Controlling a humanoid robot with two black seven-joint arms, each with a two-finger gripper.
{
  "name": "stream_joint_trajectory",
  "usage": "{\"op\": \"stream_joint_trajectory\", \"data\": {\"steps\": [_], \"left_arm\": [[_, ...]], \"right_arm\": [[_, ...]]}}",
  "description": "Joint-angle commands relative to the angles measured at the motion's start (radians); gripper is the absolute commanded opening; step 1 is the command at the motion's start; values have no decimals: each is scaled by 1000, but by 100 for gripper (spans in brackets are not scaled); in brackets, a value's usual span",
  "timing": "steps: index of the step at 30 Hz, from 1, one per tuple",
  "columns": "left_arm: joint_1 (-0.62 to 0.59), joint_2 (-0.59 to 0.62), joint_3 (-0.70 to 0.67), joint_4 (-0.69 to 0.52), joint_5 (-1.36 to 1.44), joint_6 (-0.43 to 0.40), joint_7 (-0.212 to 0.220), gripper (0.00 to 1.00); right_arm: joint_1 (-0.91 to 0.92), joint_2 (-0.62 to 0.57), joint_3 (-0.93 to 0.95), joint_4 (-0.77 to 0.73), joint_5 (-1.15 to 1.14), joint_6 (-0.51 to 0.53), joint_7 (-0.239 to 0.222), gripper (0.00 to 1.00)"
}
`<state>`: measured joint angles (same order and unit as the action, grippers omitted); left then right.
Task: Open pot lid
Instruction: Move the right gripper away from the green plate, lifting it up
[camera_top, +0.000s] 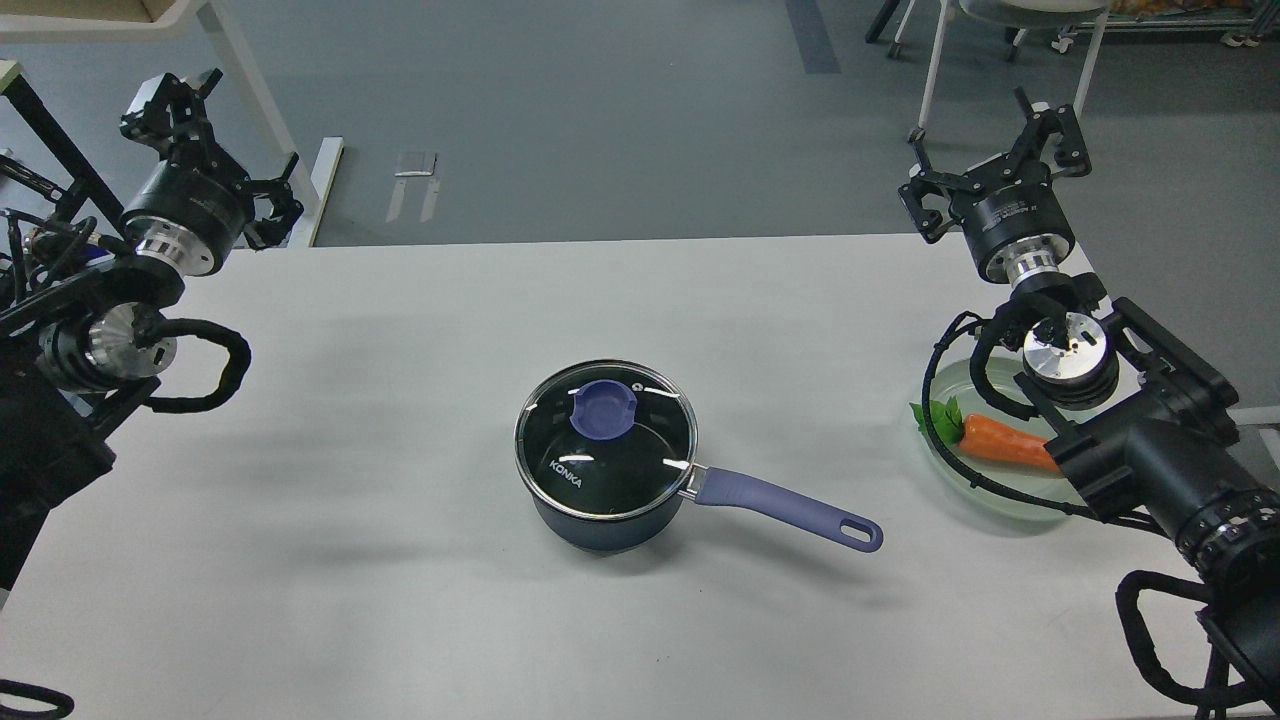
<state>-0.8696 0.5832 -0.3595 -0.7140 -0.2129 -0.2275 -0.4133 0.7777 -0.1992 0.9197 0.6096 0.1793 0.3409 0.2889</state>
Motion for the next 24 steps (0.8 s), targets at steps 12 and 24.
{"op": "stream_joint_trajectory", "data": {"steps": [12, 24], "left_arm": [[47, -2, -10, -1, 53, 2, -7, 99], [43, 3, -3, -19, 63, -30, 2, 99]], "right_arm": [[-28, -92, -39, 80, 0, 13, -7, 100], [-81, -439, -166, 406, -235, -17, 0, 100]]}}
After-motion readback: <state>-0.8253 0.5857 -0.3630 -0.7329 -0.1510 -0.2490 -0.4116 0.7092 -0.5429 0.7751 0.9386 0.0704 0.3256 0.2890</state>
